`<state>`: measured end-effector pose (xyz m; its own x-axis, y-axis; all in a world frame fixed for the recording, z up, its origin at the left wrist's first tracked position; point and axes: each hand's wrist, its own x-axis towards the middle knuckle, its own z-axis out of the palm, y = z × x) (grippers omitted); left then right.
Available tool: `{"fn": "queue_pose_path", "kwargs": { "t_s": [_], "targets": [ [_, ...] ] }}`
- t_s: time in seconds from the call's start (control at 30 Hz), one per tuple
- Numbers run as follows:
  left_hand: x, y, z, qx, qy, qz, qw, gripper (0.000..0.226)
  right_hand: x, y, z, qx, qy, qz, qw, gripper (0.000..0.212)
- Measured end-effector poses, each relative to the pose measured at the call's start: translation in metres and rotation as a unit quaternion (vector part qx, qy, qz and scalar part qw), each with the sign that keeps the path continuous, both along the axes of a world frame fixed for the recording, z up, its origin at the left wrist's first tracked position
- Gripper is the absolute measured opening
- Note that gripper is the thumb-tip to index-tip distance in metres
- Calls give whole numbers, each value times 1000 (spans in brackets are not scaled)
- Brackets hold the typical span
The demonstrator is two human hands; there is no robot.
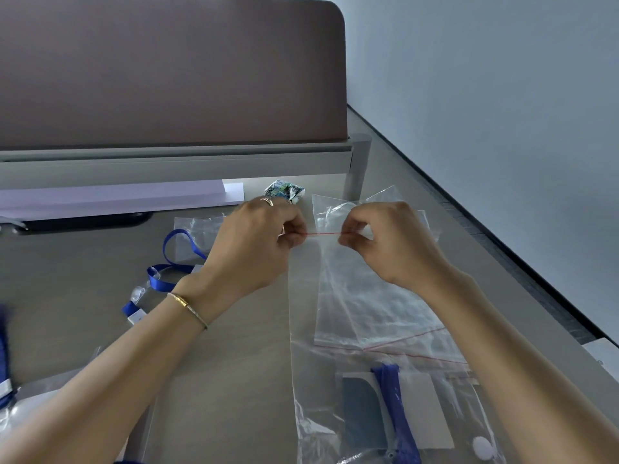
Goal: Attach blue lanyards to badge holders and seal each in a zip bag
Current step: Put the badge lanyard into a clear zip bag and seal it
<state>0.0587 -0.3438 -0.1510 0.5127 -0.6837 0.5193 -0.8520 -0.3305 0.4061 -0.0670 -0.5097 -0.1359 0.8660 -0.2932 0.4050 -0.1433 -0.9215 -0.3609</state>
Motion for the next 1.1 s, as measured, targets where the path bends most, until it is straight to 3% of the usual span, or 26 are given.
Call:
{"fn": "queue_pose_path", "kwargs": {
  "t_s": [0.17,0.23,0.33,0.4,0.8,0.97,1.1],
  "targets": [
    [-2,0,2,18,-26,15,999,14,1,0,-4,-20,-31,-8,999,1],
    [-4,1,4,21,-73,18,997,9,2,2,-4,-35,-37,1,999,2],
    [-11,-2,4,36,-150,2,988,20,6,9,-4,-74,-27,38,996,5],
    [-16,-6,3,30,-167,-12,985,13,7,15,-4,-94,-24,60,993,5],
    [-11,-1,4,27,-49,-20,998,18,4,12,-3,-90,-17,38,995,3],
    [0,3,5,21,9,-35,999,20,-1,-8,-1,-34,-46,16,998,10],
    [1,2,5,32,11,-40,999,23,0,-10,-3,-35,-45,24,998,7]
  ]
}}
